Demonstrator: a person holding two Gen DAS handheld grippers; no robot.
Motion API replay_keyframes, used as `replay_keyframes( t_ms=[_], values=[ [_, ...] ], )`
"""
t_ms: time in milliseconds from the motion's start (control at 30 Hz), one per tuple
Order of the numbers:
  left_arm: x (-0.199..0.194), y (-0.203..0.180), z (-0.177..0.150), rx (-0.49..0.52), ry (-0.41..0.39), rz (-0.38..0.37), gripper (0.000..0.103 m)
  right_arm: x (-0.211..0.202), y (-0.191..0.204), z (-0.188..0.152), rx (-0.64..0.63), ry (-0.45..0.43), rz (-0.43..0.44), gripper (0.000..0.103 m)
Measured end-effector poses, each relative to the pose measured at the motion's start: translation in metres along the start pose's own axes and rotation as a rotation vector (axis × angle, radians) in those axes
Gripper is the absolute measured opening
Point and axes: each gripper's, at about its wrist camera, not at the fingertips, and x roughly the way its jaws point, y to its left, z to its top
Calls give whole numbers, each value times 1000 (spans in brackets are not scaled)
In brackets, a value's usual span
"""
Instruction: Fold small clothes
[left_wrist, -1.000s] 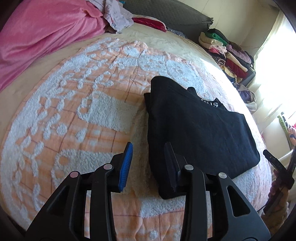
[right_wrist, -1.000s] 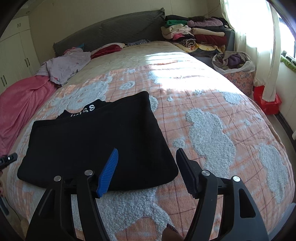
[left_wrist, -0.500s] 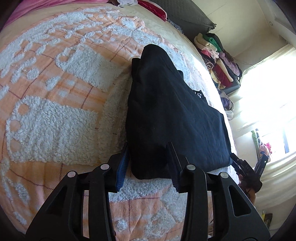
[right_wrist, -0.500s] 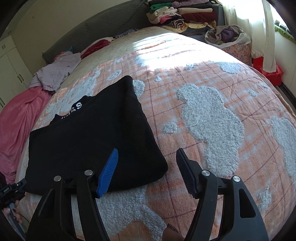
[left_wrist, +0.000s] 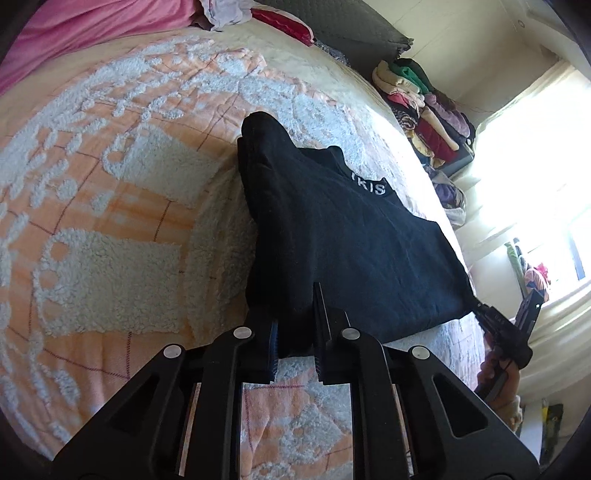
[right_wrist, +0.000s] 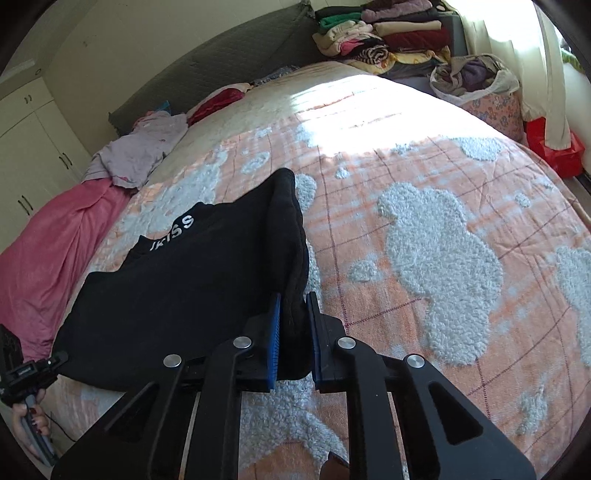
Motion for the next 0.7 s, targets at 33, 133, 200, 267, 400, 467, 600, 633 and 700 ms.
replay_keyframes(
  t_ms=[33, 133, 200, 267, 400, 467, 600, 633, 700],
  values=[
    [3, 3, -2, 0, 8, 16, 8, 0, 0, -2, -7, 5, -13, 12],
    [18, 11, -5, 6, 38, 62, 9, 14, -4, -10, -21, 34, -69, 15],
    [23, 19, -9, -13, 49, 62, 12, 21, -11, -16, 8, 50, -93, 23],
    [22, 21, -11, -8, 43, 58, 13, 21, -16, -19, 29, 39, -113, 37],
    [17, 21, -11, 10, 38, 93, 28, 16, -17, -20, 35, 33, -140, 47],
    [10, 21, -11, 11, 21, 103, 29, 10, -13, -20, 20, 17, -154, 49],
    [-9, 12, -9, 70, -42, 180, 29, -9, 4, -19, -47, -43, -183, 53],
    [-16, 8, -8, 95, -70, 220, 29, -13, 9, -19, -64, -57, -188, 55],
    [-24, 0, -6, 129, -109, 260, 29, -21, 22, -19, -106, -81, -176, 58]
  ],
)
